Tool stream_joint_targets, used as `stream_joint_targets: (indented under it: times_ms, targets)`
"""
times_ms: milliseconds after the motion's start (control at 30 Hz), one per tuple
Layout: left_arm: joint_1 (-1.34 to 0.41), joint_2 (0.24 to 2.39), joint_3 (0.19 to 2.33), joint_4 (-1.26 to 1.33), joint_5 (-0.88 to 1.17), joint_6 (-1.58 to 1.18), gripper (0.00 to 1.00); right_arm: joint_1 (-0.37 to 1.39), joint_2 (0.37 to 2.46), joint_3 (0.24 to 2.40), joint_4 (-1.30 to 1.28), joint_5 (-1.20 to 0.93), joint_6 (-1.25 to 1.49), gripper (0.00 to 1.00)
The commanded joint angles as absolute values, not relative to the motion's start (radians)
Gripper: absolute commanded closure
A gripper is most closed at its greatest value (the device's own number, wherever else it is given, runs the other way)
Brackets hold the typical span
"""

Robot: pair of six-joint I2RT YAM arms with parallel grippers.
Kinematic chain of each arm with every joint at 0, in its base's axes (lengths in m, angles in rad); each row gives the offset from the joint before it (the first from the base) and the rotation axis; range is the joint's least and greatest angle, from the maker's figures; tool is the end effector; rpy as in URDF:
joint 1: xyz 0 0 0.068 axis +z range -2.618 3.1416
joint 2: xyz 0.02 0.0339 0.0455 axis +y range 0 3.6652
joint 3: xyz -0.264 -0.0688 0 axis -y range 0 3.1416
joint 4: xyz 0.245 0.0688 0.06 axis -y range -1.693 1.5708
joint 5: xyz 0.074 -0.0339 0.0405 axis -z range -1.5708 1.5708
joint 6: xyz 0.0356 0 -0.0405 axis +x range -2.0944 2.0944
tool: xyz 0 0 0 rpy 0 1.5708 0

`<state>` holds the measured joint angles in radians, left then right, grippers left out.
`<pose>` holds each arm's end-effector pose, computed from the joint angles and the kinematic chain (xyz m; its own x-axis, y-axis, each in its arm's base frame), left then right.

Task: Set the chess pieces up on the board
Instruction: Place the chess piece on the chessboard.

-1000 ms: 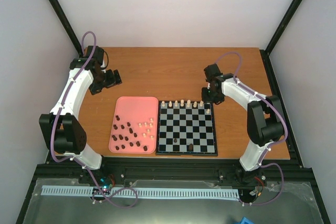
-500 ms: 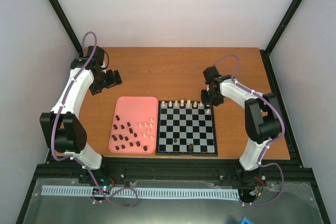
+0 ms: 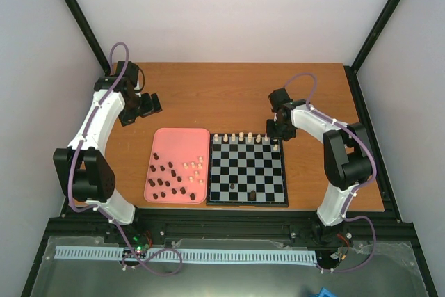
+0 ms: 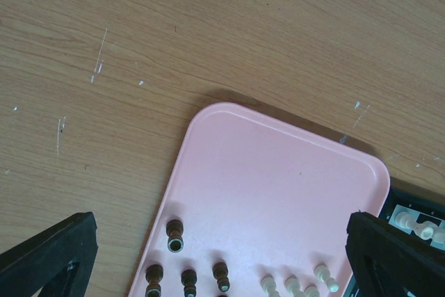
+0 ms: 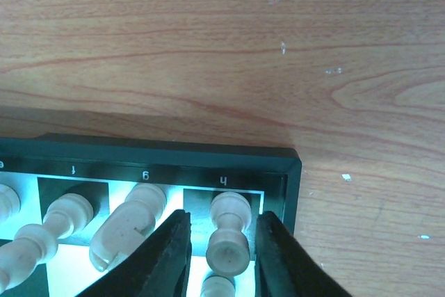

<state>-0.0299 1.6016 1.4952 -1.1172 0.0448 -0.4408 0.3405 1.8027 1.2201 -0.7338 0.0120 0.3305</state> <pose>0.3152 -0.0110 0.3080 -0.8693 -0.4004 -0.2898 -0.3602 0.9147 -0.1833 0.3261 0.1151 0.1797 -0.9703 0.0005 -0.2418 -0.0171 0.9974 0.0707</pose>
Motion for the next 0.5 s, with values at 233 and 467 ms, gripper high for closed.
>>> stream_joint_targets:
  times_ms: [233, 467]
  targets:
    - [-0.024, 1.607, 1.521, -1.109, 0.034, -0.426, 0.00, 0.333, 1.737, 1.246, -0.801, 0.045, 0.316, 0.61]
    - [-0.024, 1.605, 1.527, -1.111, 0.035, -0.428, 0.00, 0.354, 1.663, 1.339, -0.888, 0.085, 0.286, 0.48]
